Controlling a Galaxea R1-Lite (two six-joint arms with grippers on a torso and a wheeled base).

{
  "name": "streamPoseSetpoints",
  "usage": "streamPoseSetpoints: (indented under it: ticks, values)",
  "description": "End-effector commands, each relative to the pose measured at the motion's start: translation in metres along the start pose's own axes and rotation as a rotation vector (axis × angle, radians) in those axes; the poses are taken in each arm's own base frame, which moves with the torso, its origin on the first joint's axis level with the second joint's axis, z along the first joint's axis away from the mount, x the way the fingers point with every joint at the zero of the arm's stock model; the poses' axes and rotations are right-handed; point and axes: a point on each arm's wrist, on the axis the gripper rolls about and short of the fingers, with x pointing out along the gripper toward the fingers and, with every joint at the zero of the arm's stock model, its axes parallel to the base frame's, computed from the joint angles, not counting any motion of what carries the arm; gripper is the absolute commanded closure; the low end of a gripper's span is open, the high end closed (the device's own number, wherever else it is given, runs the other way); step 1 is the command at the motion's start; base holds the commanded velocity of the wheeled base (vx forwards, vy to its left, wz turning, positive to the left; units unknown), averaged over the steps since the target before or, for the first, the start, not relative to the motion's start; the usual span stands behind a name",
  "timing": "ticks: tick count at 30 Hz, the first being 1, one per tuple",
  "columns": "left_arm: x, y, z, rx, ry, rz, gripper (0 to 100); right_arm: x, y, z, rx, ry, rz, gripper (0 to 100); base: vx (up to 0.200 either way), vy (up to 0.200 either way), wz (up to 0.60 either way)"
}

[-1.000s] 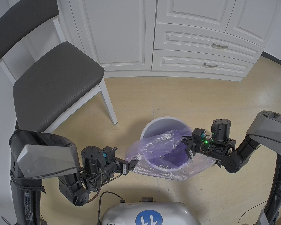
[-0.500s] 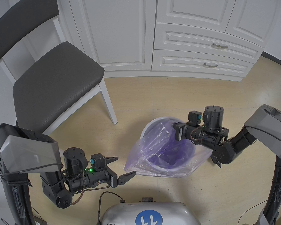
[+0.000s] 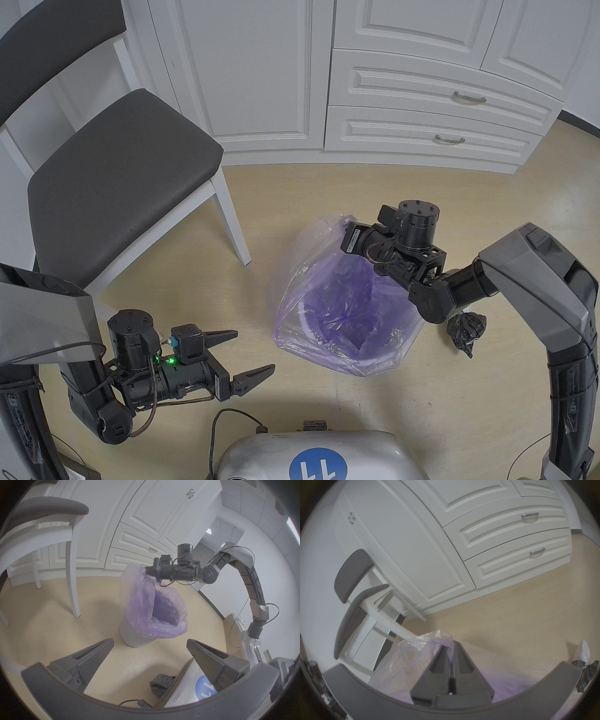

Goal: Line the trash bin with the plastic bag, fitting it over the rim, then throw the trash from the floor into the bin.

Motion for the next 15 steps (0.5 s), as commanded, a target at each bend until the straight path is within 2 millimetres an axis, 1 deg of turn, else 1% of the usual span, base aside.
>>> streamPoseSetpoints:
  ticks: [1, 2, 8, 9, 11, 15]
  values:
    - [-0.003, -0.001, 0.01, 0.022, -0.037, 0.002, 0, 0.026, -0.01, -0.028, 0.049, -0.025, -0.054, 100, 0.0, 0.0, 0.0]
    - [-0.001, 0.0, 0.013, 0.029, -0.05, 0.003, 0, 0.031, -0.011, -0.029, 0.067, -0.046, -0.063, 100, 0.0, 0.0, 0.0]
    - [0.002, 0.001, 0.017, 0.037, -0.068, 0.002, 0, 0.038, -0.013, -0.03, 0.07, -0.08, -0.087, 100, 0.0, 0.0, 0.0]
    - [0.002, 0.0, 0.017, 0.038, -0.068, -0.001, 0, 0.038, -0.013, -0.027, 0.071, -0.09, -0.094, 100, 0.0, 0.0, 0.0]
    - [0.002, 0.0, 0.017, 0.039, -0.069, -0.001, 0, 0.037, -0.014, -0.026, 0.071, -0.089, -0.096, 100, 0.0, 0.0, 0.0]
    - [0.003, -0.003, 0.018, 0.041, -0.068, -0.012, 0, 0.029, -0.01, -0.01, 0.068, -0.1, -0.097, 100, 0.0, 0.0, 0.0]
